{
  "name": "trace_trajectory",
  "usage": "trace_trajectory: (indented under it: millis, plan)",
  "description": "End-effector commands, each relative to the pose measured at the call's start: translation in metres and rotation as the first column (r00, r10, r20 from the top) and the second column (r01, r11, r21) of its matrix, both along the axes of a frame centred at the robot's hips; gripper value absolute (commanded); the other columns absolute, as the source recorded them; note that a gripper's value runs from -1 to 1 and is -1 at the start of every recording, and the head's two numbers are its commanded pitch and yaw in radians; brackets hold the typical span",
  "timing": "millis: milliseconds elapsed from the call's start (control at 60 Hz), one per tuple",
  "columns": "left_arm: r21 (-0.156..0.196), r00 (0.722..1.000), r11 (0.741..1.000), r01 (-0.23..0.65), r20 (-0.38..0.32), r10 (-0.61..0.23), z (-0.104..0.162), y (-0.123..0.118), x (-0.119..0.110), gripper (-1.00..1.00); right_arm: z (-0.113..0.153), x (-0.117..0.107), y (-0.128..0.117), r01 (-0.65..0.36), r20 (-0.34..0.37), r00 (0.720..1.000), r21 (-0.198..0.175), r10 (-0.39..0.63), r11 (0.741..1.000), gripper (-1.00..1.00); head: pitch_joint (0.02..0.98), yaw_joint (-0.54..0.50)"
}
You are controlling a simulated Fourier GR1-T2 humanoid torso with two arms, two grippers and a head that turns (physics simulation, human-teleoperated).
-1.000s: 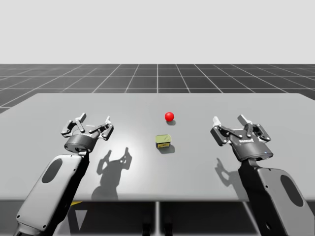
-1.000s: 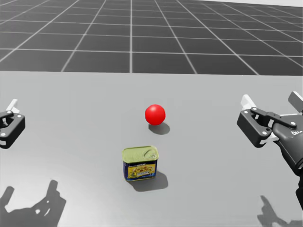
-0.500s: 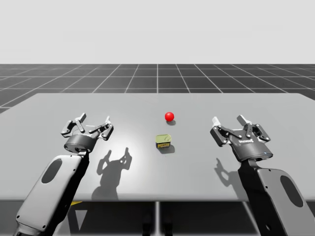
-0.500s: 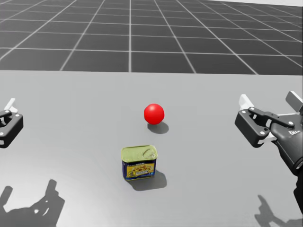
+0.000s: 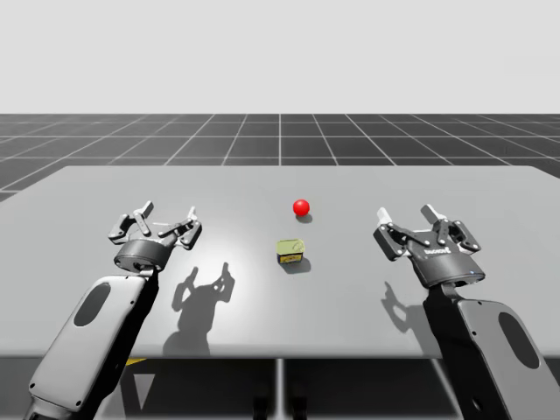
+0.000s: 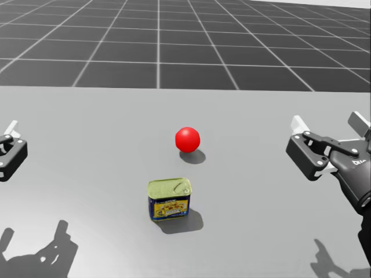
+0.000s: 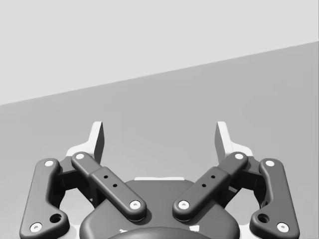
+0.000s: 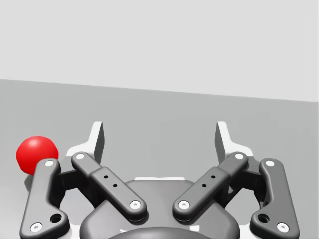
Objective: Watch the red light. When it turns green, pick up the object.
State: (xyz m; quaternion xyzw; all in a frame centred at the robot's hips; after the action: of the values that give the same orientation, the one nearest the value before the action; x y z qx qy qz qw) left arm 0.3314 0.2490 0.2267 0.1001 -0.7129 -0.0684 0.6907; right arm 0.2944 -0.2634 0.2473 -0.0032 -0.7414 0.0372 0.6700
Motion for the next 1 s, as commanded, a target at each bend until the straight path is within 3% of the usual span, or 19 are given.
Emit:
trace_trajectory:
  millis: [17,1000]
  plan:
    - [-0.001,1.000,1.000,0.001,-0.001,-0.001,0.0000,-0.0002,0.0001,-1.00,0.0002,0.0002,0.0001,-0.001,0.000,1.000,0.000,0.001,1.000,-1.00,0.620,-0.10]
    - [-0.002,1.000,1.000,0.004,-0.002,-0.004,0.0003,0.0003,0.0000,-1.00,0.0010,-0.0005,0.0002,-0.001,-0.002,1.000,0.012,0.001,1.000,-1.00,0.629,-0.10]
